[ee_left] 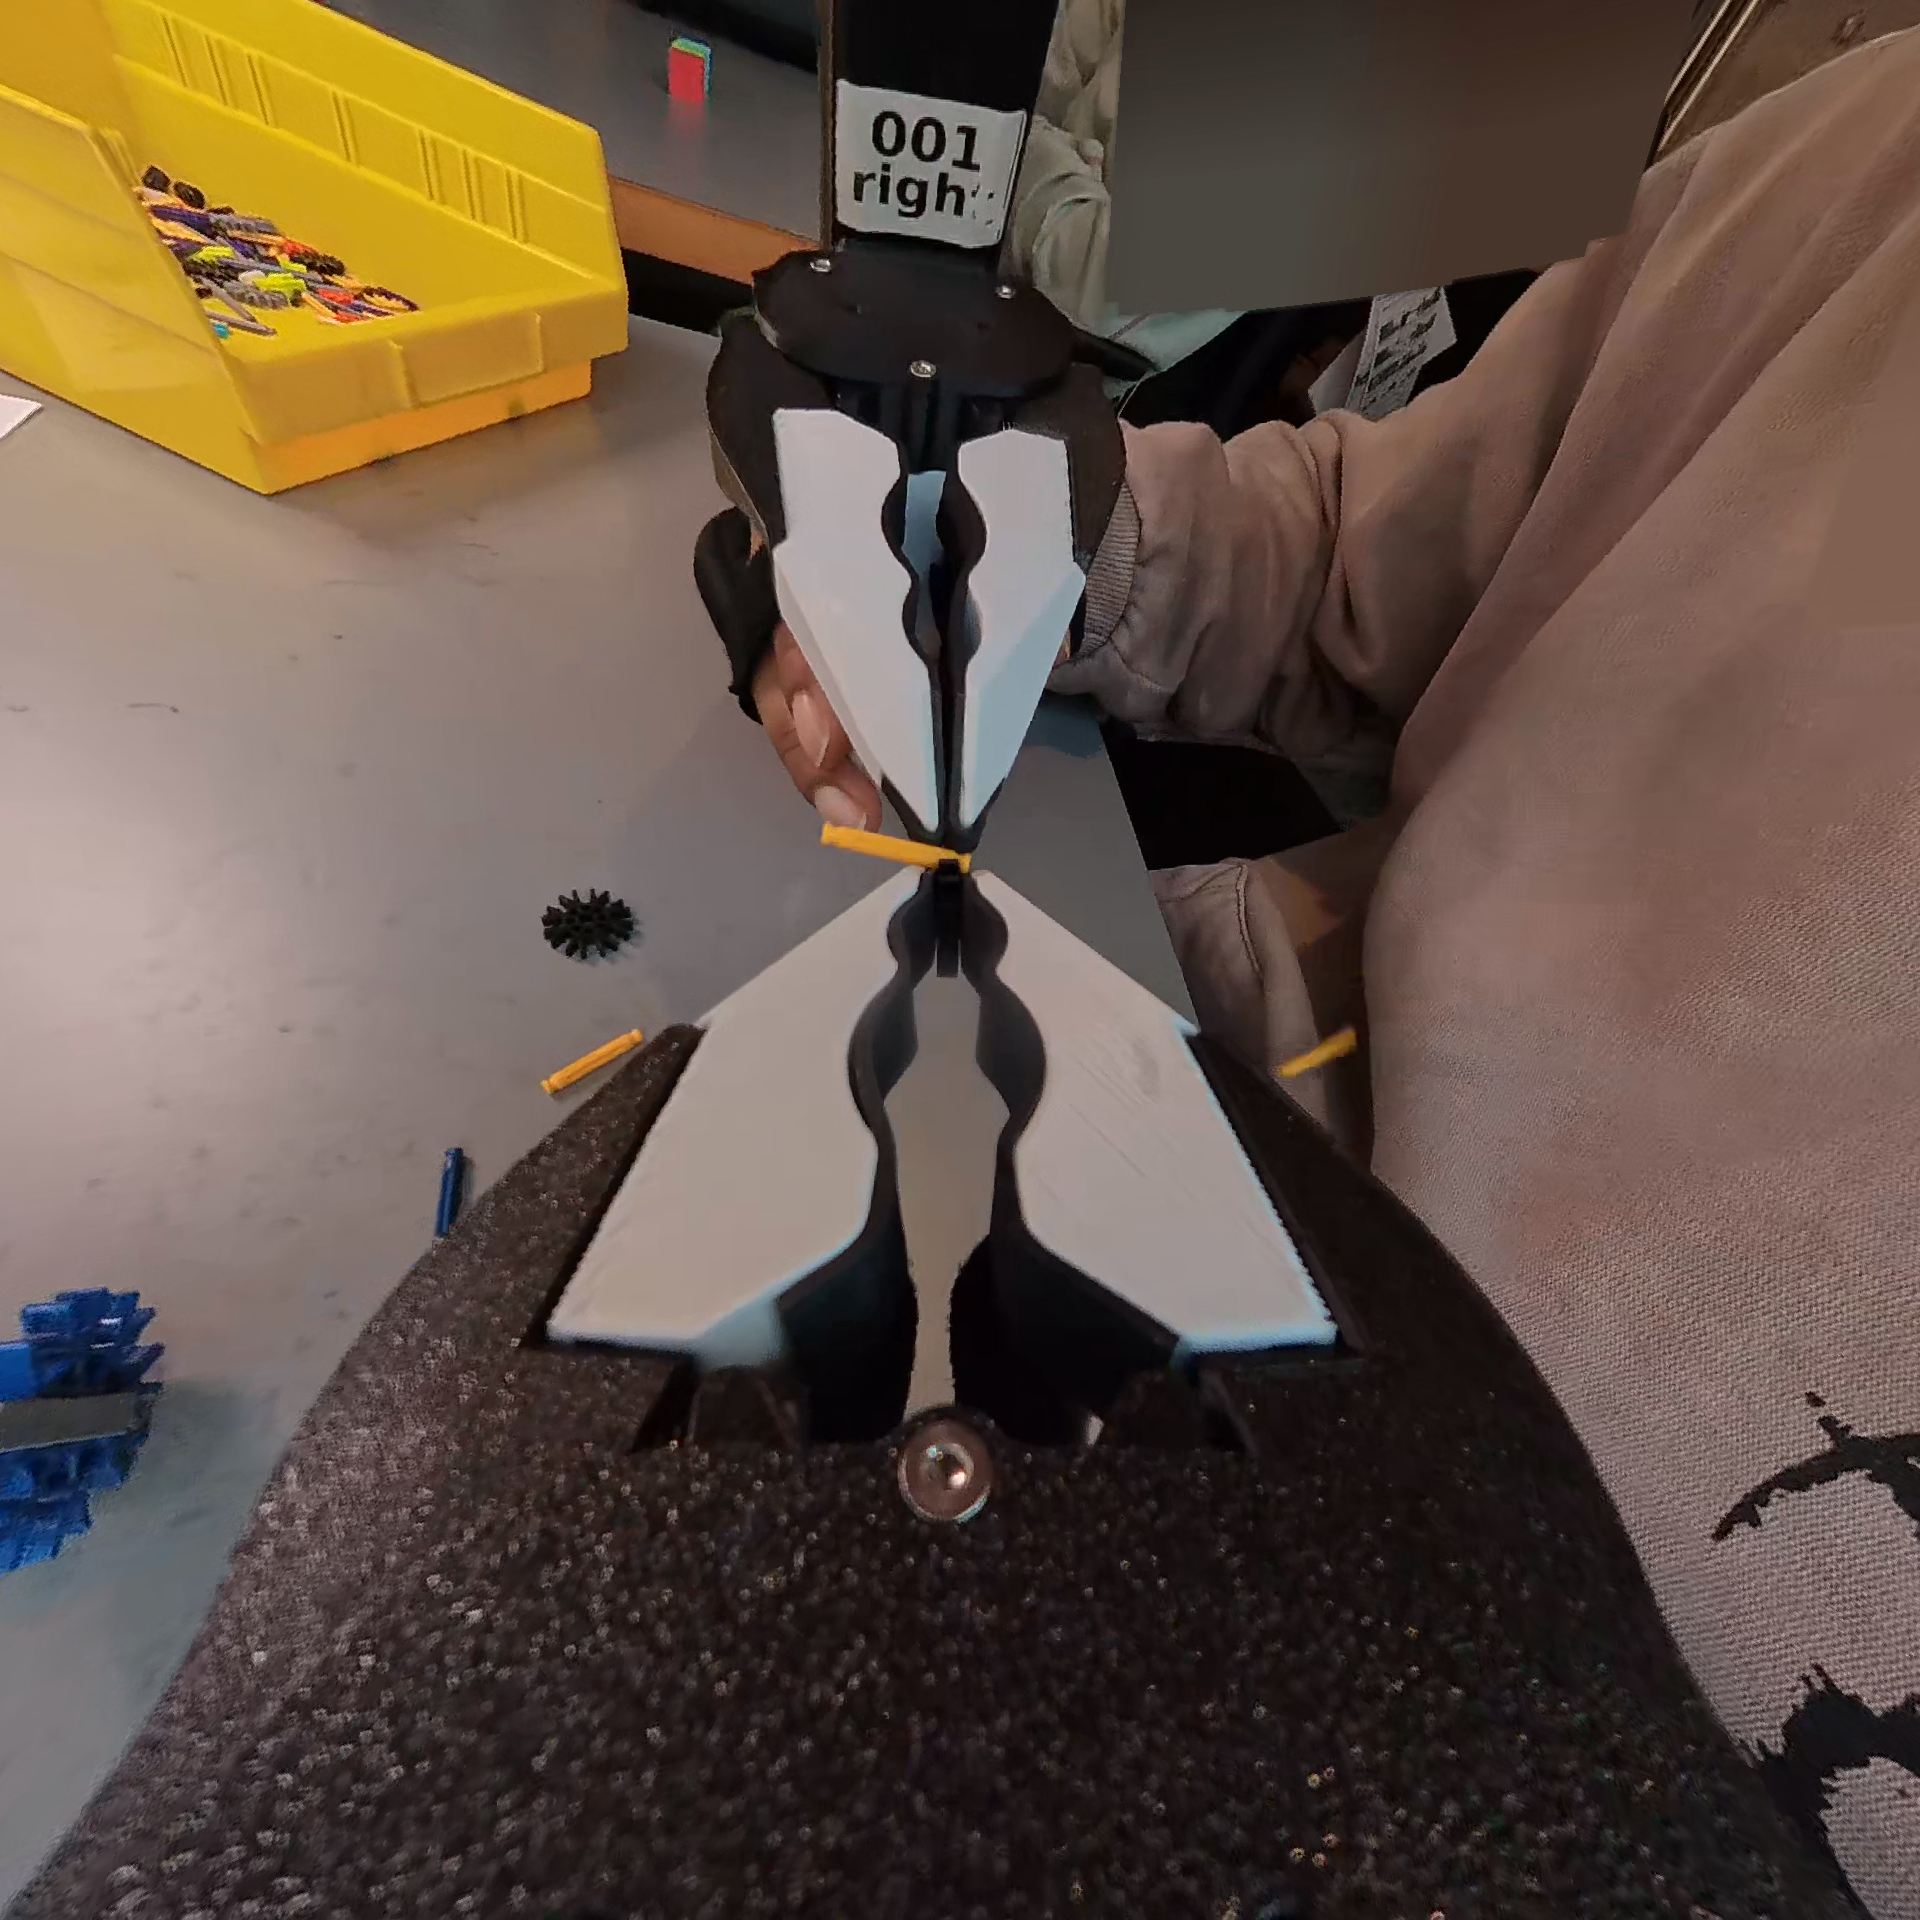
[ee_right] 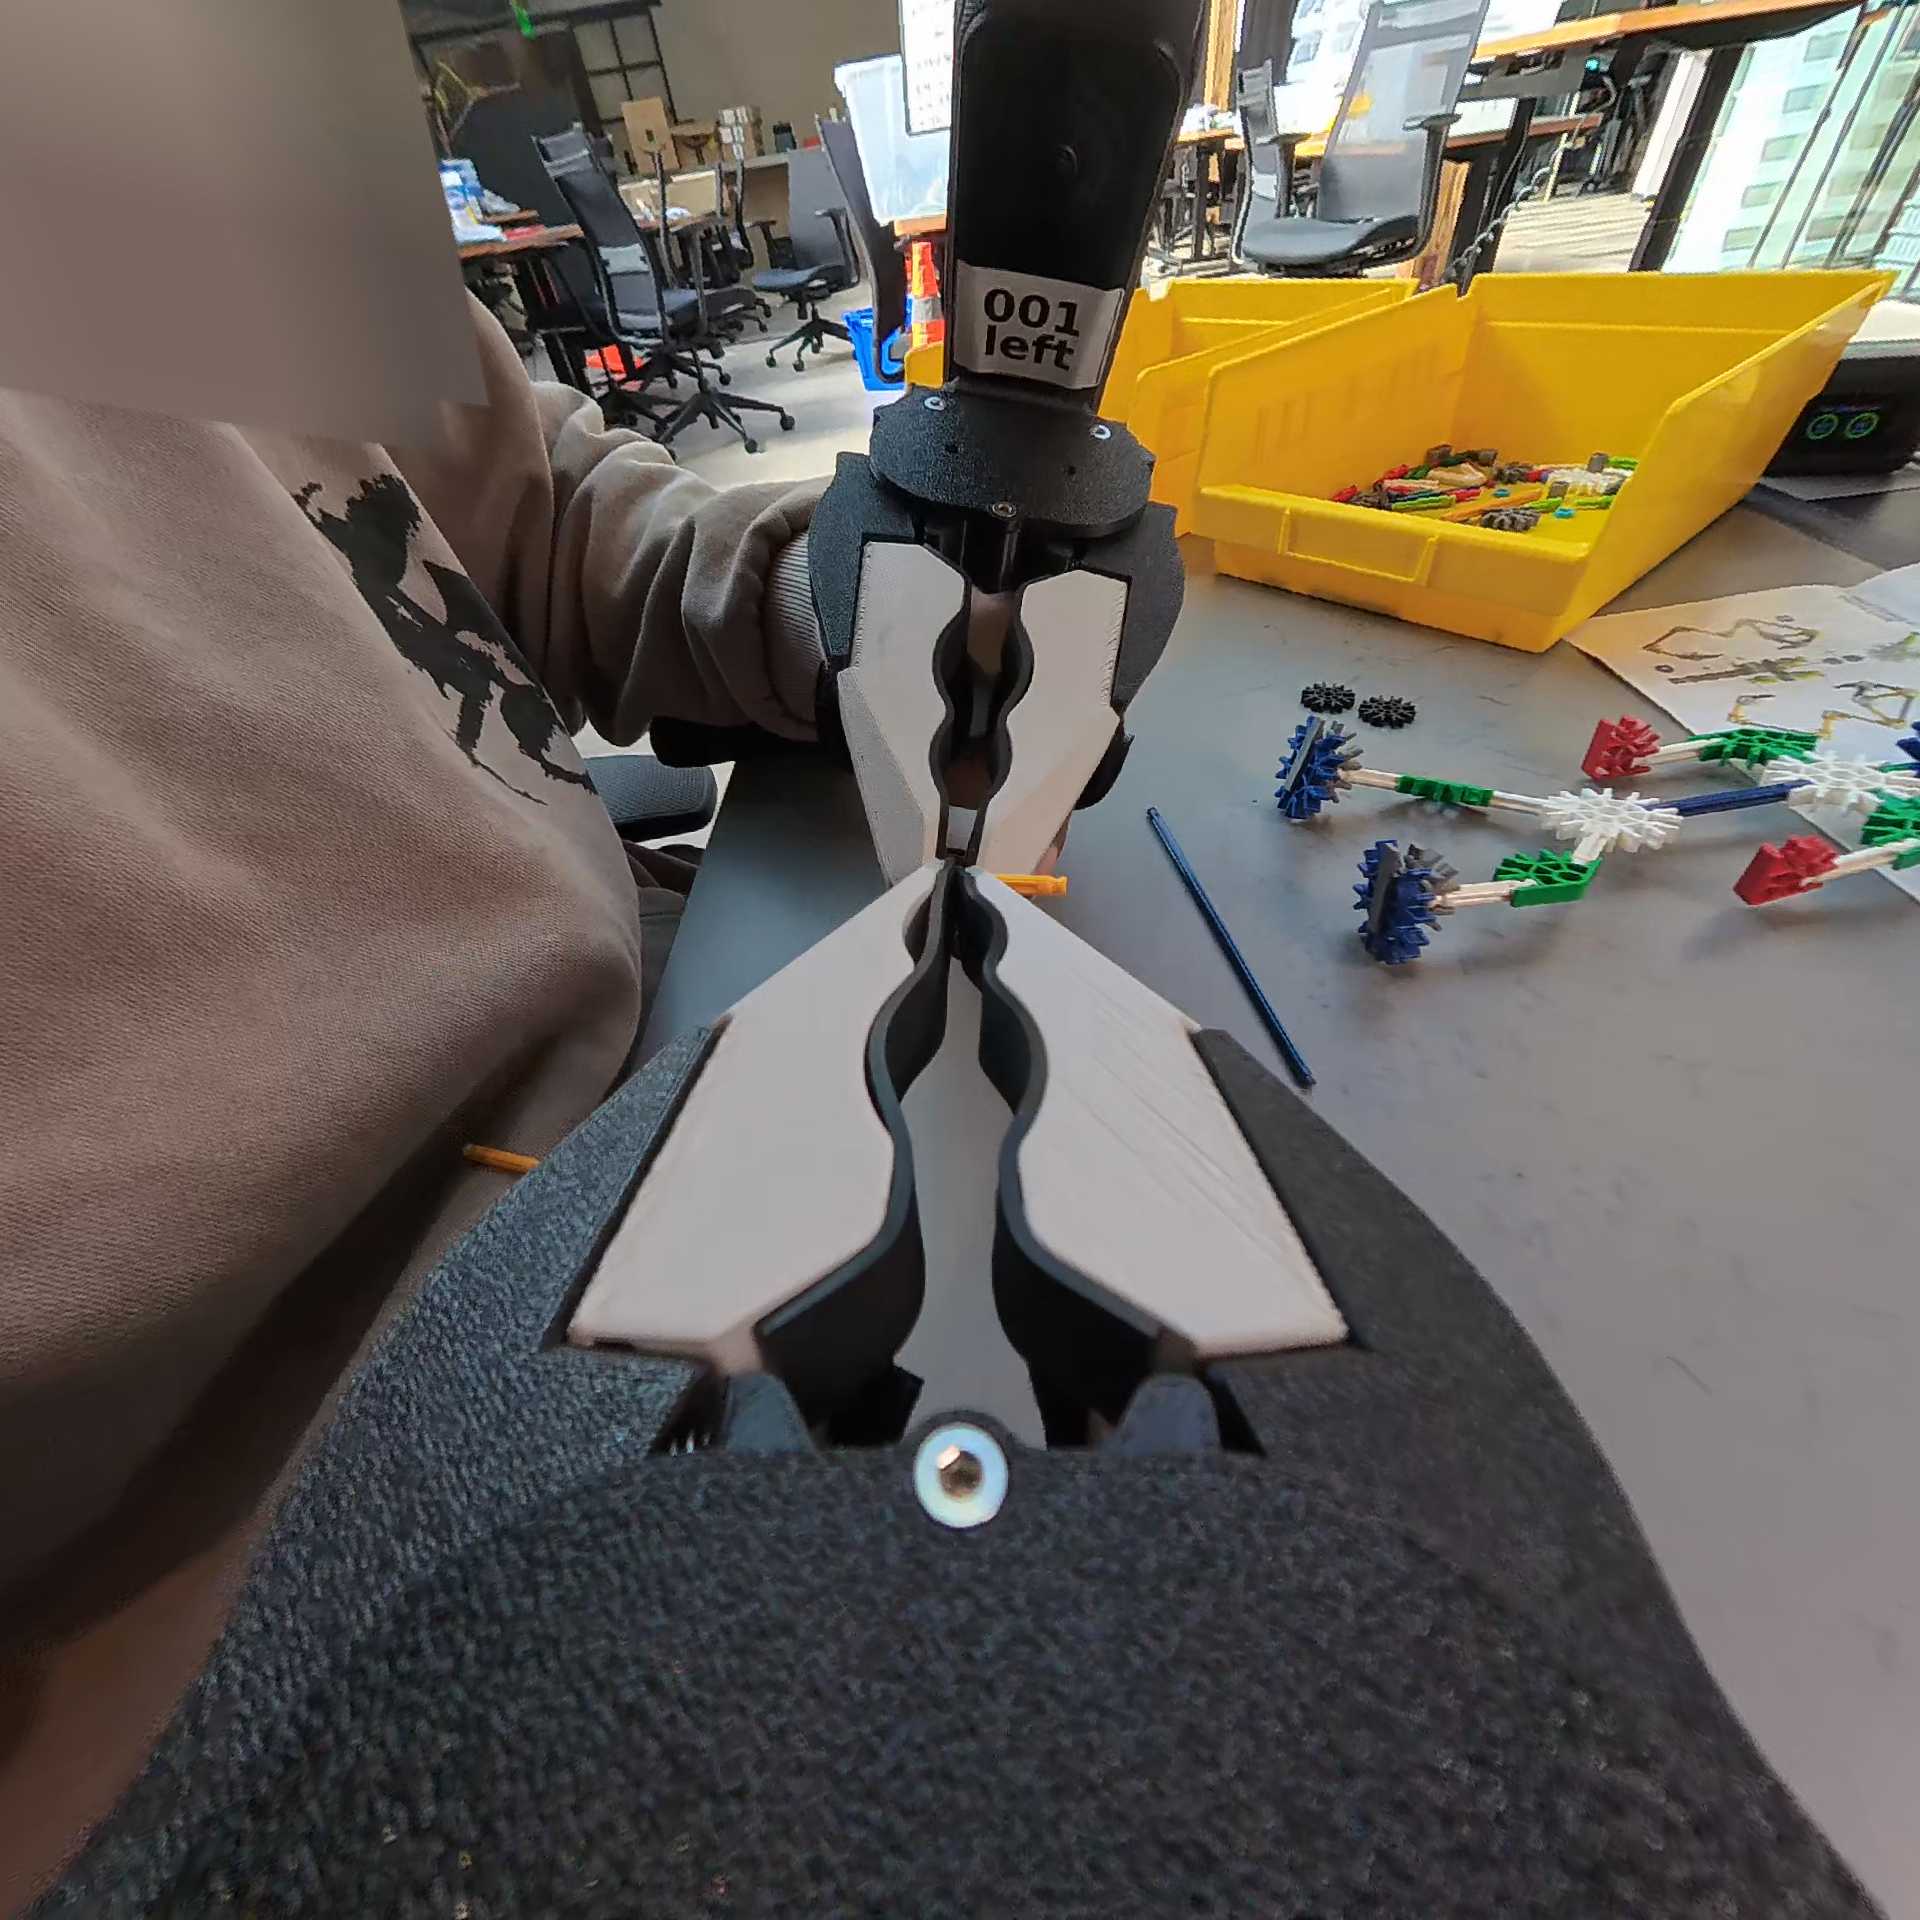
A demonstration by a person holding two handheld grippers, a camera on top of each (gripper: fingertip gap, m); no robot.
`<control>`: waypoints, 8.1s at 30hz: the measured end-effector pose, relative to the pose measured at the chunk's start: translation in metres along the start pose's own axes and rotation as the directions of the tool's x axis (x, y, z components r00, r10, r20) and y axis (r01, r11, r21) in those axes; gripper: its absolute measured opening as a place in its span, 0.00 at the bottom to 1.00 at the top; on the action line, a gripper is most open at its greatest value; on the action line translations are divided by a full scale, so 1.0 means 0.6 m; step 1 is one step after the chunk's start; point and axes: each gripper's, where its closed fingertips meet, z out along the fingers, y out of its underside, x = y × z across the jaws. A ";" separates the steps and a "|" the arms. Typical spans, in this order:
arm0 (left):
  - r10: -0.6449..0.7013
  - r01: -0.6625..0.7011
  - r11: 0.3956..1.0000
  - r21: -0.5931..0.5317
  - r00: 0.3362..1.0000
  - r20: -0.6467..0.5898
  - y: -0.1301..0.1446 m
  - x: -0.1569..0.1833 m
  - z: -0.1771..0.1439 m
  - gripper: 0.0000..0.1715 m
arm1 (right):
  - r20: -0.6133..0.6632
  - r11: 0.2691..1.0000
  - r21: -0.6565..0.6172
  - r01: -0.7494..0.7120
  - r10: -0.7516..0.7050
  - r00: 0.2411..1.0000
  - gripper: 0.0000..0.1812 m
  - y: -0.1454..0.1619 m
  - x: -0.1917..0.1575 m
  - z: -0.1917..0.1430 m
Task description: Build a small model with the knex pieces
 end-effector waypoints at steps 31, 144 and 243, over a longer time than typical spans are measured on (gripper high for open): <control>-0.112 0.116 0.990 -0.078 0.992 0.054 0.046 -0.035 0.001 0.01 | 0.572 0.802 -0.520 0.293 0.073 0.817 0.02 0.159 -0.204 0.013; -0.126 0.107 0.989 0.099 0.969 0.211 -0.016 -0.064 -0.044 0.01 | -0.263 0.787 -0.195 0.586 -0.617 0.742 0.12 -0.002 0.062 0.026; -0.675 0.708 0.672 0.216 0.706 -0.214 0.000 -0.096 -0.047 0.01 | -0.233 0.950 -0.129 0.284 -0.307 0.923 0.06 0.017 0.094 0.012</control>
